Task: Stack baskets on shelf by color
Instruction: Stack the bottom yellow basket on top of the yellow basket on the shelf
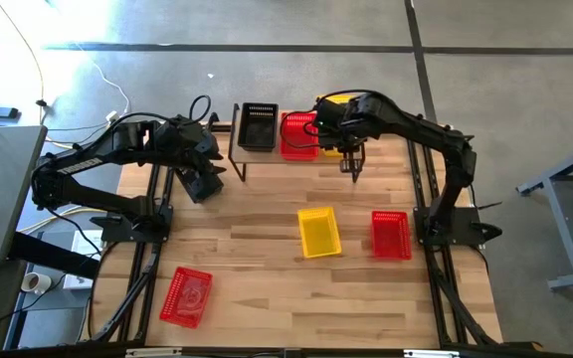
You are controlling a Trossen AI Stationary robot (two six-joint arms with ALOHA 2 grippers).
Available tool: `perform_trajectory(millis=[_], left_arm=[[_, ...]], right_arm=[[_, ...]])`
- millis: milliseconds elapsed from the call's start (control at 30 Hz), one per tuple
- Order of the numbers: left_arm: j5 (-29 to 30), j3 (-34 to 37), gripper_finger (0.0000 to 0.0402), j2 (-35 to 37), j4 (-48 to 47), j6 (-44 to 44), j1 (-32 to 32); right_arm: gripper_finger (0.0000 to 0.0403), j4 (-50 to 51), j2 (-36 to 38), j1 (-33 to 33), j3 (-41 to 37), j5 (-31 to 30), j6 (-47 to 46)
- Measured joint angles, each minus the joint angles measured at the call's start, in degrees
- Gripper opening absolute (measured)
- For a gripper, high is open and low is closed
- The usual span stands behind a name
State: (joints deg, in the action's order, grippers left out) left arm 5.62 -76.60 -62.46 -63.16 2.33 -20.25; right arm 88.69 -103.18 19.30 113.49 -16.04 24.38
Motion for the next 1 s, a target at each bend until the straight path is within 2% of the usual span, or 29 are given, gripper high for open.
perform_trajectory(millis=[500, 1000], left_arm=[[0.18, 0.00, 0.0154, 0.00, 0.02, 0.52, -0.02], [0.18, 0.00, 0.0154, -0.02, 0.02, 0.59, -0.02]], right_arm=[[0.0000, 1.30, -1.18, 2.03, 0.02, 3.25, 0.11], [0.0000, 1.31, -2.03, 3.81, 0.00, 0.50, 0.70]])
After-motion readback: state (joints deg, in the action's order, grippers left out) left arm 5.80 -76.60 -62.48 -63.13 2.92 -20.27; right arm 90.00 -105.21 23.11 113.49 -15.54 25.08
